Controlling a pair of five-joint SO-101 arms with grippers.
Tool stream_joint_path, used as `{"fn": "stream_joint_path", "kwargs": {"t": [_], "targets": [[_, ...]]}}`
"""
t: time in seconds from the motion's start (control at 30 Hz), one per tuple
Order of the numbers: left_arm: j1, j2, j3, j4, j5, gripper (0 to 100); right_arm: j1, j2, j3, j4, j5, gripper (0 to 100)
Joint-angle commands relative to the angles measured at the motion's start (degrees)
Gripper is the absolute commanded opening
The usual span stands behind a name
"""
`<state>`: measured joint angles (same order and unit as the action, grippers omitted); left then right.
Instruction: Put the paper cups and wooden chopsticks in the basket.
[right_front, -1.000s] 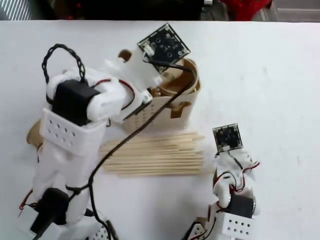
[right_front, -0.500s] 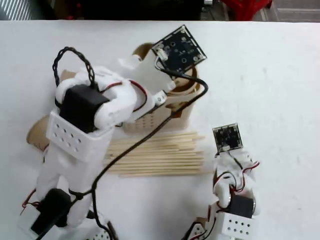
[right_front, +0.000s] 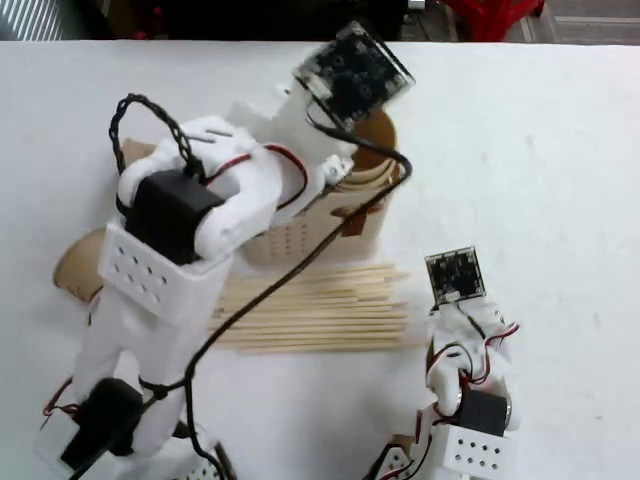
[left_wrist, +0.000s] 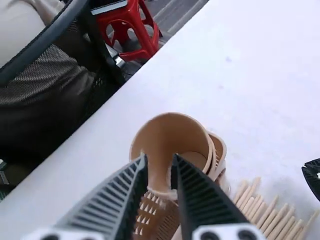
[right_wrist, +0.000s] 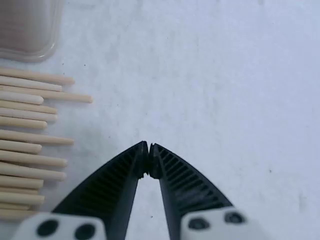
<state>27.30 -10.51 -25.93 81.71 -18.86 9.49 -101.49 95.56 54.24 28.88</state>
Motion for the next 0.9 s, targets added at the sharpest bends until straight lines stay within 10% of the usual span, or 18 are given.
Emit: {"fn": "stream_joint_path", "kwargs": {"t": [0.0, 0.4, 0.63, 0.87], "targets": [[-1.10, -1.54, 11.08, -8.88, 2.99, 10, -0.66, 0.40, 0.18, -1.45, 0.70, 2.1], [-1.27, -2.24, 27.52, -20.04, 2.99, 10, -0.66, 0.40, 0.79, -2.77, 0.79, 2.1], [-11.12, -3.38, 1.23, -4.48, 3.52, 10, -0.66, 0.40, 1.23, -2.95, 0.79, 2.1], [-36.53, -2.68, -8.35, 13.63, 3.87, 10, -0.66, 0.40, 1.23, -2.86, 0.79, 2.1]]}}
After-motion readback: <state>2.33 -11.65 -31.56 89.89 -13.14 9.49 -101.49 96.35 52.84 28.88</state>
